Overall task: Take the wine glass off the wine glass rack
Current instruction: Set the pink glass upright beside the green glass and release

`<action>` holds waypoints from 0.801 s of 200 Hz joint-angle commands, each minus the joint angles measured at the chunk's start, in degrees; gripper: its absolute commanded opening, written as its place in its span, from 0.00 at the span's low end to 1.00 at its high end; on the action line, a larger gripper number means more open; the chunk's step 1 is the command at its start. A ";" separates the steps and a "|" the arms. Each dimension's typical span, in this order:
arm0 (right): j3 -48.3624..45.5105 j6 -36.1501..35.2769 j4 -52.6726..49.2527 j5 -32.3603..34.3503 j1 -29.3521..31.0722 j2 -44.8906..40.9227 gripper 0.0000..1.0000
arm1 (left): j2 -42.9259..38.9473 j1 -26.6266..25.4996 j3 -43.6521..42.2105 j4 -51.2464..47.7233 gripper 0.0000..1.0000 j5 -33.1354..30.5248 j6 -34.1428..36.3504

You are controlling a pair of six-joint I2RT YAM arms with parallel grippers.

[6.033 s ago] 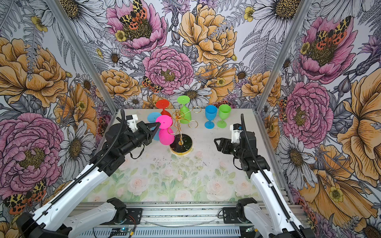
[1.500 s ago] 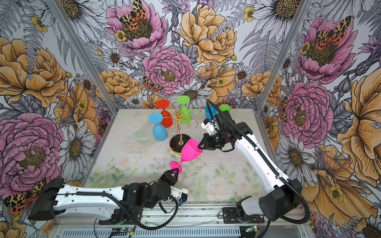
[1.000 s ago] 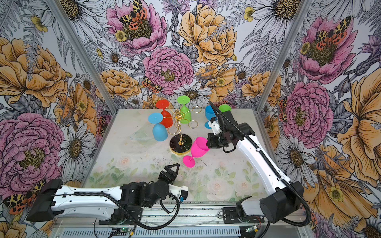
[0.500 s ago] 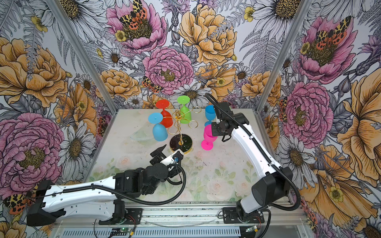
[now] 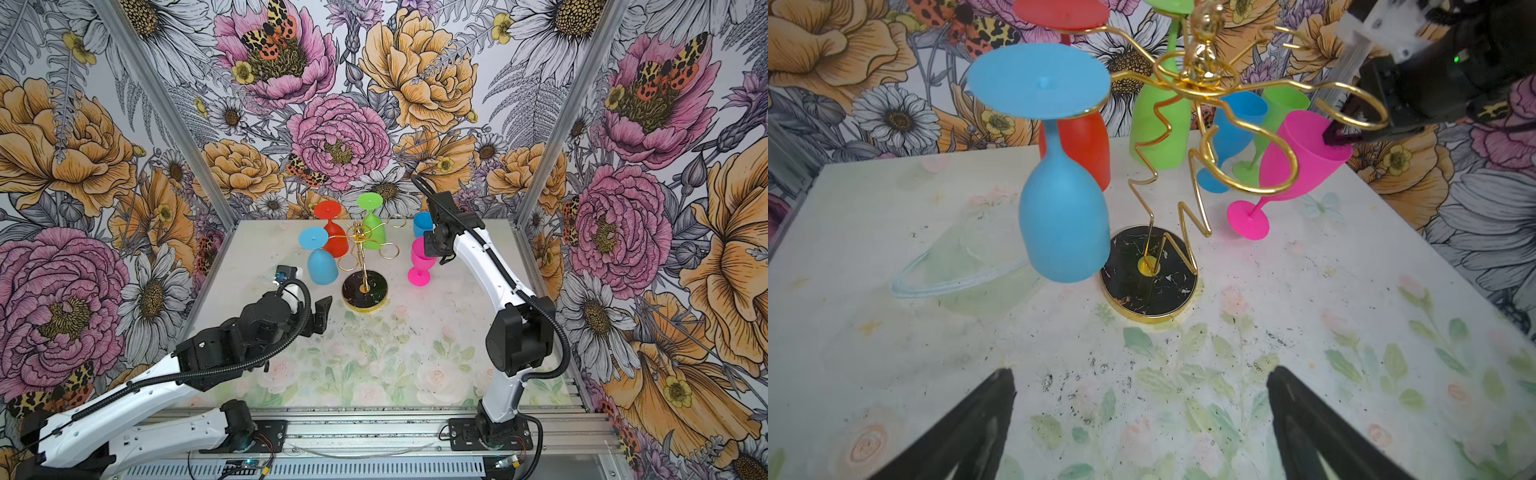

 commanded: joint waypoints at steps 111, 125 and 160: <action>14.05 -0.96 1.45 0.17 0.01 14.40 0.00 | 0.18 27.41 3.45 -7.96 0.99 26.85 -4.66; 14.65 -0.87 1.46 0.20 0.08 15.43 0.00 | 1.13 28.40 4.10 -7.97 0.99 28.13 -4.47; 15.08 -0.75 1.45 0.62 0.04 16.69 0.00 | 2.06 30.57 5.40 -7.87 0.99 29.62 -4.68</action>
